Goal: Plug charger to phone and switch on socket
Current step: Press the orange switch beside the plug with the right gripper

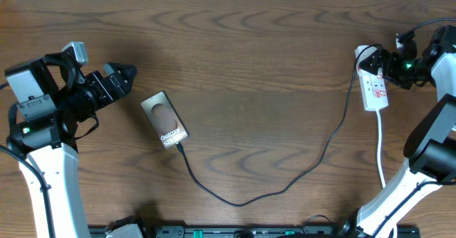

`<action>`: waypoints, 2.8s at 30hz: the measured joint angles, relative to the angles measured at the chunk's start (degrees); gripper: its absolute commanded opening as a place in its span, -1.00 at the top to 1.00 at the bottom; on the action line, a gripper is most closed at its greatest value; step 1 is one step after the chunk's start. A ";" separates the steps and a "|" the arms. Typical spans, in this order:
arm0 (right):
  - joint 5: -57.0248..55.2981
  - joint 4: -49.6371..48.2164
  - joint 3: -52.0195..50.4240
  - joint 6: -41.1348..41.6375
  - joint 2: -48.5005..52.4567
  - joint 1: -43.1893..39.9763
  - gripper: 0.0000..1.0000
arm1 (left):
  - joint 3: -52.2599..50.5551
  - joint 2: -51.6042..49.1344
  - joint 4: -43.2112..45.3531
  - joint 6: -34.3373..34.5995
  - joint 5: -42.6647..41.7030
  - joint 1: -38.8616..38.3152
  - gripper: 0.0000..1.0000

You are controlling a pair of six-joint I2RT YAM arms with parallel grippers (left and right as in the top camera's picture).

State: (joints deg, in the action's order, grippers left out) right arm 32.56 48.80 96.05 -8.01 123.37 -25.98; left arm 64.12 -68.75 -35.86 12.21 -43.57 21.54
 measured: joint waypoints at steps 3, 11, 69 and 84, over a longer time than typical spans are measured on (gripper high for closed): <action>0.00 -0.31 0.00 0.00 0.00 0.09 -0.99 | 0.00 0.00 0.00 0.00 0.00 0.00 -0.81; -0.02 -0.83 0.00 0.00 0.00 0.09 -0.98 | 0.00 0.00 0.00 0.00 0.00 0.00 -0.81; -1.55 -1.92 0.44 1.75 2.16 1.09 -0.99 | 0.00 -0.02 -1.22 0.00 0.00 0.00 -0.81; -0.24 -2.19 0.57 4.24 2.16 1.07 -0.98 | 0.00 -0.02 -1.22 -0.02 0.00 0.00 -0.81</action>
State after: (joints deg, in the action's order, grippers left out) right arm 32.32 46.61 96.62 -3.77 125.54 -24.91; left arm 64.12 -68.77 -37.08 12.19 -43.57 21.54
